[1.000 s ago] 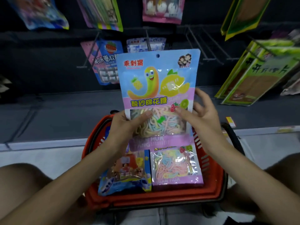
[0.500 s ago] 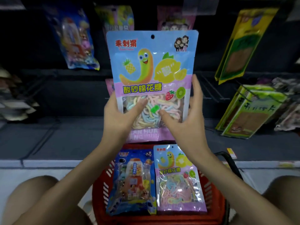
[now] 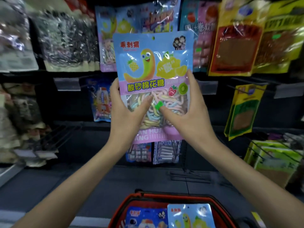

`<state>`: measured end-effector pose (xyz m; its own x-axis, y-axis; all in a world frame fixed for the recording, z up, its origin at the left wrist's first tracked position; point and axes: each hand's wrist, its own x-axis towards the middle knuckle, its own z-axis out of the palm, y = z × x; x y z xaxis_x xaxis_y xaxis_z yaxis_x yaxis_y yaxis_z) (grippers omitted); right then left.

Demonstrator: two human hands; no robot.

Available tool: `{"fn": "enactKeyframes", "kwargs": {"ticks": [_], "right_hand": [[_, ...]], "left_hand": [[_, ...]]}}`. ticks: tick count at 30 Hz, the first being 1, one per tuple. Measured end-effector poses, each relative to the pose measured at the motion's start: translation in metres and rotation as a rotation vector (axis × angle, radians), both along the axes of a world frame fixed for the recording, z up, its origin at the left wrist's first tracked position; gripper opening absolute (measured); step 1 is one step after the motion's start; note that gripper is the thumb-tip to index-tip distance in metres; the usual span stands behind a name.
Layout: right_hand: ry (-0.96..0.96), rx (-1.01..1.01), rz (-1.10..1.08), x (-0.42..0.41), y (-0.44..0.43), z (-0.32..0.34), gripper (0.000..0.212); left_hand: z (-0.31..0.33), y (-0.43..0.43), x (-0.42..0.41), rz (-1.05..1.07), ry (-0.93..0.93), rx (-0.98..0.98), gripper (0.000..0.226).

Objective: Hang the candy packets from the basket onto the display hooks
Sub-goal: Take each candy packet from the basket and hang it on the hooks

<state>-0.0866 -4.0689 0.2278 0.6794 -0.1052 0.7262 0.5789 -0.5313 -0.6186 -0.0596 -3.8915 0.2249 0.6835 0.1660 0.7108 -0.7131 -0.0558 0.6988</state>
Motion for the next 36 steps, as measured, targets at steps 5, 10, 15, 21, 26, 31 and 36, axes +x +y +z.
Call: {"fn": "enactKeyframes", "kwargs": {"ticks": [5,10,15,21,26,31,36], "right_hand": [[-0.001,-0.099,-0.026,0.017,0.013,0.042,0.103],[-0.006,-0.157,-0.029,0.029,0.029,0.085,0.105],[-0.009,-0.173,-0.020,0.047,0.047,0.120,0.108],[-0.033,-0.177,0.006,0.069,0.076,0.149,0.110],[-0.026,-0.238,0.016,0.080,0.102,0.168,0.112],[-0.009,-0.250,0.027,0.089,0.122,0.182,0.111],[0.005,-0.213,0.029,0.099,0.133,0.186,0.114]], "left_hand": [[0.034,0.014,0.021,0.051,-0.020,-0.016,0.082],[0.079,0.035,0.034,0.110,-0.032,0.045,0.091],[0.119,0.063,0.051,0.108,-0.022,0.102,0.079],[0.147,0.099,0.068,0.142,-0.010,0.136,0.058],[0.158,0.125,0.077,0.145,0.005,0.080,0.049],[0.168,0.142,0.085,0.106,0.034,0.066,0.042],[0.175,0.153,0.094,0.084,0.055,0.068,0.041]]}}
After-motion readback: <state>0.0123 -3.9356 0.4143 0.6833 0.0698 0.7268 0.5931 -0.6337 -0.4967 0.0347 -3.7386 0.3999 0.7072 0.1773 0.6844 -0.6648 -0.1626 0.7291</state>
